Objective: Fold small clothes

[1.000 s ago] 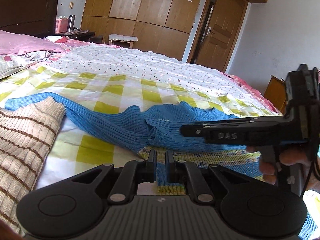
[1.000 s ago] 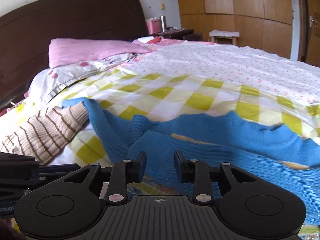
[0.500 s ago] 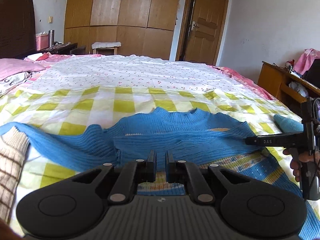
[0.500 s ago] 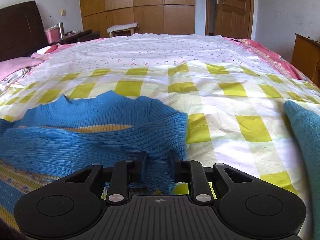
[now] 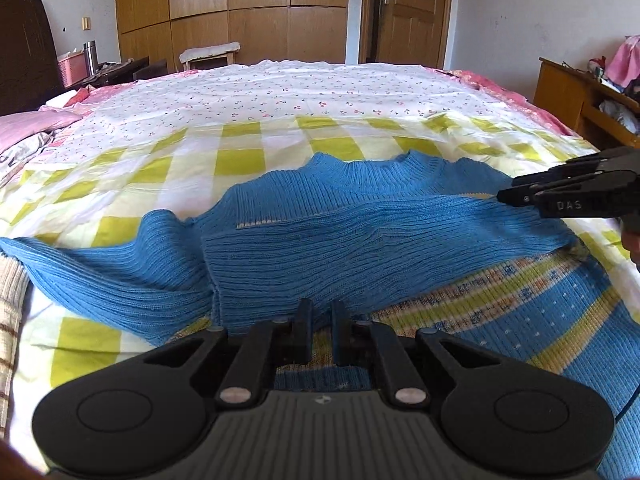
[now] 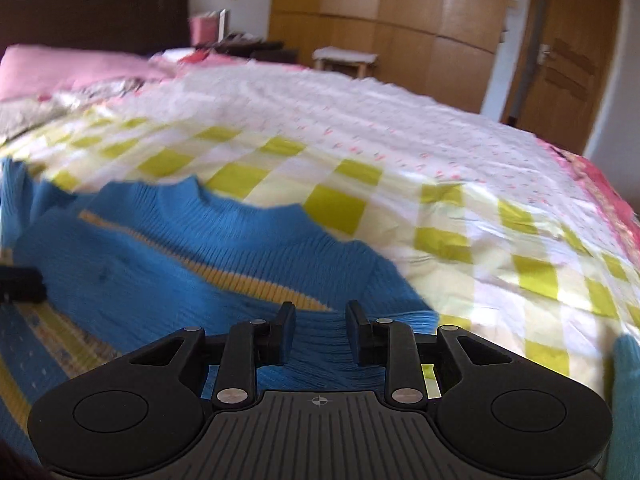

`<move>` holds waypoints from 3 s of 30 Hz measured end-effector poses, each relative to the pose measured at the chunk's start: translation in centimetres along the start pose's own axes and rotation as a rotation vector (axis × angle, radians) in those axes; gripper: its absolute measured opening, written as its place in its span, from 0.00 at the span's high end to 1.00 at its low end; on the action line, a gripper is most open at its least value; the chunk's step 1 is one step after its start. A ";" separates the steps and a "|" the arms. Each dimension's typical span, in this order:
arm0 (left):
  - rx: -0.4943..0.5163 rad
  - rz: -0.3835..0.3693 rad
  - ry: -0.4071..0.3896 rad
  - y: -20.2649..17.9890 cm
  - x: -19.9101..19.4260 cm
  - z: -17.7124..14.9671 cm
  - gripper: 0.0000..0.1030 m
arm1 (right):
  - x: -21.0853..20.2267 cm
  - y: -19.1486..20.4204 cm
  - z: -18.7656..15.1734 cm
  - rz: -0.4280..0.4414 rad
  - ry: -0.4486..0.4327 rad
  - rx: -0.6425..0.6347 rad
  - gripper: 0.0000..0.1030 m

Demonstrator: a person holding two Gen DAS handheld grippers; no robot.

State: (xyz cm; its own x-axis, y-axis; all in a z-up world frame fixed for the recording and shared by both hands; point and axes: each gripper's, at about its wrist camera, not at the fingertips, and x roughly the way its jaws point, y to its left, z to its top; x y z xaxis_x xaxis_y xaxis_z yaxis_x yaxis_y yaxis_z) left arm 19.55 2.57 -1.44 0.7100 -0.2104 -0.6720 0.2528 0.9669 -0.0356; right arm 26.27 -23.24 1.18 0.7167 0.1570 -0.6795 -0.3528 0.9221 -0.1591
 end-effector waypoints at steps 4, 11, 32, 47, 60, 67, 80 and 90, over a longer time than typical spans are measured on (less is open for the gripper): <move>-0.001 -0.042 -0.046 -0.1 -0.9 0.8 0.86 | 1.3 1.2 0.0 0.000 0.035 -0.164 0.66; 0.030 -0.061 0.023 -0.9 1.9 1.4 0.86 | 2.4 -0.7 0.1 -0.081 0.070 -0.032 0.86; -0.061 -0.112 0.026 2.7 0.6 2.1 0.86 | -0.7 6.9 0.8 0.418 0.172 -0.044 0.75; 0.056 -0.102 0.104 1.8 -0.1 1.4 0.85 | -2.5 8.7 1.5 0.459 0.051 -0.032 0.75; -0.168 -0.005 0.024 7.1 -3.5 -0.9 0.85 | -3.9 11.1 0.3 0.516 0.051 -0.057 0.75; -0.353 0.137 -0.056 11.9 -5.6 -1.2 0.85 | -2.0 13.7 -0.2 0.435 0.085 -0.072 0.72; -0.602 0.126 -0.078 15.6 -2.2 -0.1 0.78 | -4.5 13.8 -0.2 0.484 -0.012 -0.009 0.71; -0.699 0.228 -0.100 17.7 0.4 1.7 0.77 | -4.5 13.2 -0.9 0.490 -0.017 0.032 0.71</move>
State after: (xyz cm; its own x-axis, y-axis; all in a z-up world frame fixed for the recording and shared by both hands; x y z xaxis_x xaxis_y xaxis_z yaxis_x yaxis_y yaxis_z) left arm 25.40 19.31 -1.11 0.7597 0.0271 -0.6498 -0.3622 0.8474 -0.3881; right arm 17.85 -12.12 1.45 0.4809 0.5801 -0.6574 -0.6320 0.7490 0.1986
